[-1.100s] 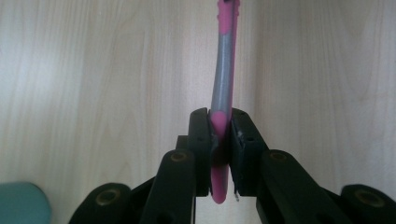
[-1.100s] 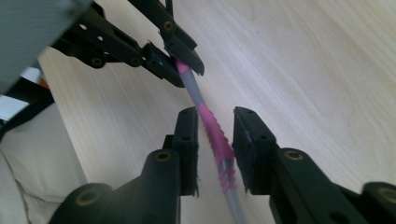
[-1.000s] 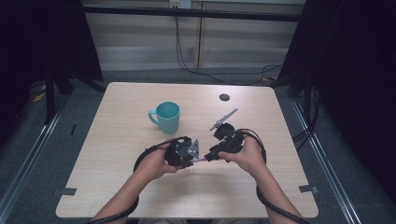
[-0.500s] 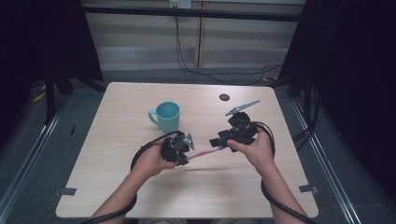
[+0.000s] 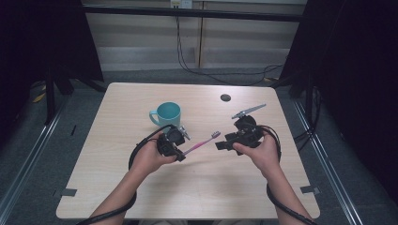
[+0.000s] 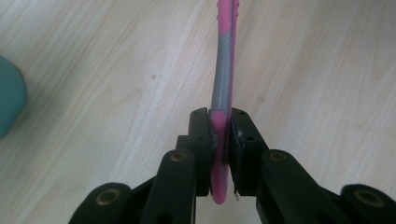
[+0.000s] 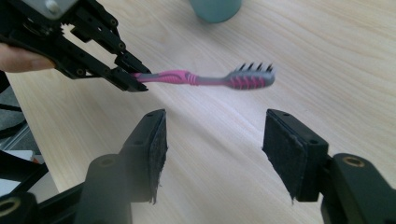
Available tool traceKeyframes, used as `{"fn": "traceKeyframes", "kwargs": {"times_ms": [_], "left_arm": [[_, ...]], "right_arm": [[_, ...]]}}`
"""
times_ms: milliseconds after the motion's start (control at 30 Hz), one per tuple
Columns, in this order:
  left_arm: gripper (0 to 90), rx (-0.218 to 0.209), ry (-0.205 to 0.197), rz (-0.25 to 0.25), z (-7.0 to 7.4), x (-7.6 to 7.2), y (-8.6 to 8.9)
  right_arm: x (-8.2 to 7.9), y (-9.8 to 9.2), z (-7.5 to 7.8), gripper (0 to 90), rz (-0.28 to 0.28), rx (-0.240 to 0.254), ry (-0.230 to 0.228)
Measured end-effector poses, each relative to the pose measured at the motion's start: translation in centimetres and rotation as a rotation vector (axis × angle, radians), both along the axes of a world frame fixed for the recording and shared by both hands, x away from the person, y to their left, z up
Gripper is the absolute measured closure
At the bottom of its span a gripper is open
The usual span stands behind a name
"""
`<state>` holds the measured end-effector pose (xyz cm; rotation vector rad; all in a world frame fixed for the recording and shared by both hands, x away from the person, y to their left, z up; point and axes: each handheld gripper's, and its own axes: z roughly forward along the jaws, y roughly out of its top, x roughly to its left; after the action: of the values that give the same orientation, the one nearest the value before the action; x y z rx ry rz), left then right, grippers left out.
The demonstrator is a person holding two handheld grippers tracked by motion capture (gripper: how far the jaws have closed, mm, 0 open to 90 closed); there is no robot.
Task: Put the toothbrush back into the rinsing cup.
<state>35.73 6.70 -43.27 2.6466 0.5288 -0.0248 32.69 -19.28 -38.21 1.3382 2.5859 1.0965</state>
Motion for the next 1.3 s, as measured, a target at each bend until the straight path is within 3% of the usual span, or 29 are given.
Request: {"fn": "traceKeyframes", "kwargs": {"times_ms": [167,300,667,900,1067,1300], "left_arm": [[80.7,-0.027,0.014,0.021,0.2,0.0,0.0],[80.7,-0.033,0.02,0.029,0.2,0.0,0.0],[80.7,-0.115,0.055,0.058,0.3,0.0,-0.4],[80.7,-0.175,0.06,0.073,0.4,-0.2,-0.6],[80.7,-0.192,0.077,0.078,0.3,-0.3,-0.8],[80.7,-0.198,0.08,0.076,0.2,-0.4,-1.1]], "right_arm": [[-0.2,0.1,-1.1,40.7,-0.007,0.014,0.006],[-0.3,0.1,-1.9,42.1,-0.036,0.058,0.015],[-0.5,1.1,-3.8,46.1,-0.064,0.14,0.039],[-0.5,1.9,-4.2,48.9,-0.075,0.187,0.048],[-0.5,2.0,-4.3,50.3,-0.084,0.219,0.049],[-0.5,2.4,-4.5,52.4,-0.081,0.227,0.053]]}}
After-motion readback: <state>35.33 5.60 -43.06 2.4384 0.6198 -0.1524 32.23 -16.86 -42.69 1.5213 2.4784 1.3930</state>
